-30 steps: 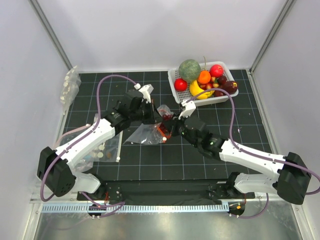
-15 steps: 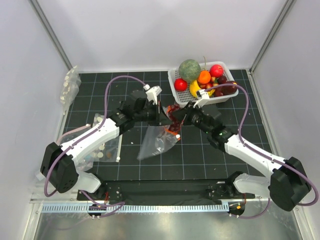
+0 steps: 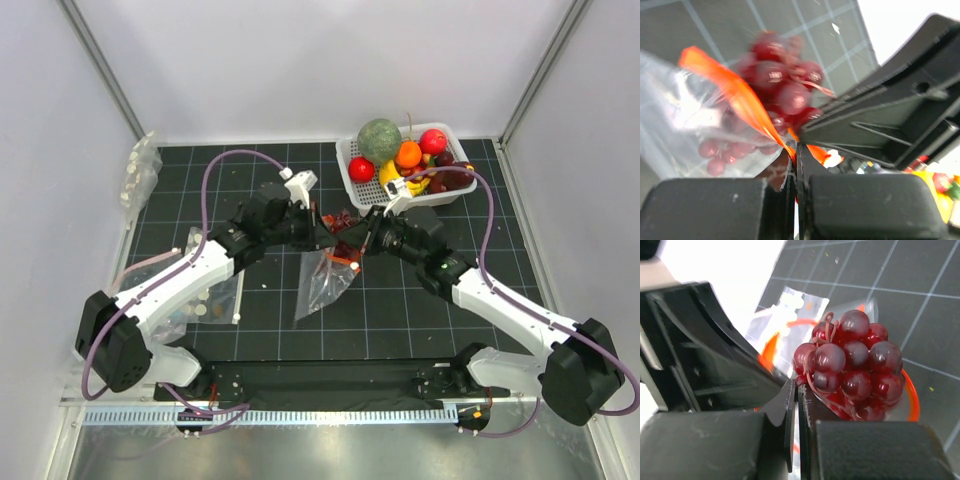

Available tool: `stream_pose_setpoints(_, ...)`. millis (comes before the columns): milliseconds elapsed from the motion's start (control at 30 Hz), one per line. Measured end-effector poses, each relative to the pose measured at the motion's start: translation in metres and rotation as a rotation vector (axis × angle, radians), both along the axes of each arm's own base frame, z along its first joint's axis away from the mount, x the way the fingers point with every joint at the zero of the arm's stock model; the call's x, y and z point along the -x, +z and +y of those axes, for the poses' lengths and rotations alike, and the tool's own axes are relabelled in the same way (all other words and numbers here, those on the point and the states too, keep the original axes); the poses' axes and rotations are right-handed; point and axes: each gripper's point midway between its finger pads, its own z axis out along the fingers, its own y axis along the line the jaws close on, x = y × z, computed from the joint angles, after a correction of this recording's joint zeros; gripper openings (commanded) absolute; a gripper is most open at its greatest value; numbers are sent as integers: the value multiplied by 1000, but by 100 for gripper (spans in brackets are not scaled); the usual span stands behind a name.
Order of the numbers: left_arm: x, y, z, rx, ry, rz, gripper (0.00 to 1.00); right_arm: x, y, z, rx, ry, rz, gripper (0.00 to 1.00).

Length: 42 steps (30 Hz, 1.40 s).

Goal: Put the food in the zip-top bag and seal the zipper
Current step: Place the fake fruit in the zipper food storage bag.

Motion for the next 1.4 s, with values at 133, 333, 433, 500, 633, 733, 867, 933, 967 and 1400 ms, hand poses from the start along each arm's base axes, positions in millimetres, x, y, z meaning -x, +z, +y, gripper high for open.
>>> stream_pose_setpoints(133, -9, 1, 17, -60, 80, -51, 0, 5, -4, 2, 63, 14, 5, 1)
stream_pose_setpoints(333, -15, -9, 33, -146, 133, -72, 0, 29, -23, 28, 224, 88, -23, 1)
stream_pose_setpoints(433, -14, -13, 35, -165, 129, -70, 0, 40, -37, 44, 309, 126, -41, 1)
stream_pose_setpoints(500, -13, -14, 36, -176, 121, -75, 0, 44, -46, 51, 349, 146, -50, 1)
stream_pose_setpoints(633, -9, -16, 34, -196, 100, -94, 0, 39, -52, 45, 396, 124, -70, 1)
stream_pose_setpoints(733, -6, -16, 31, -208, 78, -111, 0, 35, -46, 42, 399, 104, -101, 1)
stream_pose_setpoints(867, -3, -17, 28, -217, 59, -119, 0, 33, -34, 35, 381, 78, -147, 1)
stream_pose_setpoints(933, -4, -18, 26, -223, 55, -116, 0, 34, -29, 28, 375, 53, -165, 1)
stream_pose_setpoints(967, -6, -20, 24, -227, 54, -111, 0, 33, -27, 24, 369, 35, -174, 1)
stream_pose_setpoints(1400, -1, -36, -1, -152, -18, -44, 0, 23, -18, -11, 103, -19, -145, 1)
